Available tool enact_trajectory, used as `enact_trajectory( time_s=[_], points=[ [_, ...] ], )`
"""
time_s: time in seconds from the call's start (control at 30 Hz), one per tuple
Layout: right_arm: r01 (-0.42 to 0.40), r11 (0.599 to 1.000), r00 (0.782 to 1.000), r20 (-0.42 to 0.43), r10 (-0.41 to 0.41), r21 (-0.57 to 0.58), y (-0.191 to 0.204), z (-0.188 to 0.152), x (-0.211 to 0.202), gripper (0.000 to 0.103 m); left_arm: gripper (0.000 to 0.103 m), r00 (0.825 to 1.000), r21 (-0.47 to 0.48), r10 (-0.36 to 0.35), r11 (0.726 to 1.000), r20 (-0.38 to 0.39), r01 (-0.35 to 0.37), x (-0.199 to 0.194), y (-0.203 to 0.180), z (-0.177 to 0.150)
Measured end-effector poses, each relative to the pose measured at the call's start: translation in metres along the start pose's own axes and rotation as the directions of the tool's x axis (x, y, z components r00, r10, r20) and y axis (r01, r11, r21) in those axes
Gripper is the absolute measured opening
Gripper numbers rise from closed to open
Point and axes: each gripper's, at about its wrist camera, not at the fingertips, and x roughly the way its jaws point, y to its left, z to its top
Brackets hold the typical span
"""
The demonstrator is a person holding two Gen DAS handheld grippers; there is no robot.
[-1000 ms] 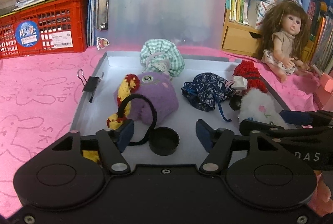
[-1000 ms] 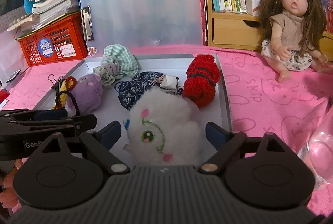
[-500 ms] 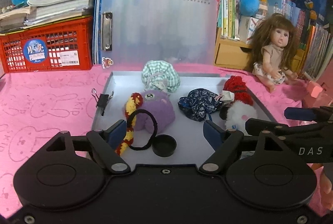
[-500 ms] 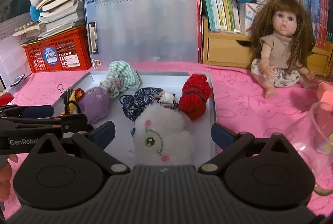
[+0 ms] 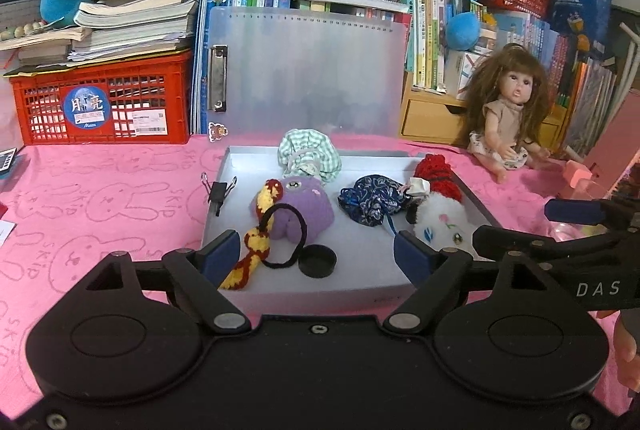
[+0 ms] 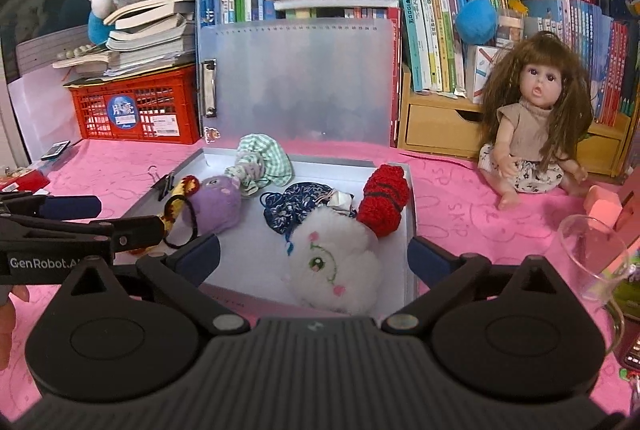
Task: Organize objects
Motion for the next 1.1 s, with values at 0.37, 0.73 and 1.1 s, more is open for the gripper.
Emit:
enact_trajectory(
  time_s=[0.37,0.73,1.1],
  points=[
    [-0.017,0.999,1.000,0.002,0.017,0.035,-0.003,-0.017,-0.022,0.103,0.086,1.000,-0.003,0.015,1.000,-0.027,-0.015,-0.019,0.005,-0.029],
    [0.013,0.998,0.999,-0.047,-0.010,0.064,-0.011,-0.047,-0.021,0.103,0.088,0.996,-0.012,0.038,0.999,-0.082,-0.040,-0.016,0.007,-0.057],
    [0.046,0.997,0.995,-0.094,-0.040,0.060,-0.012,-0.071,-0.012,0.103,0.091,0.992,-0.018,0.066,0.997,-0.111,-0.069,-0.005,0.007,-0.072]
  ],
)
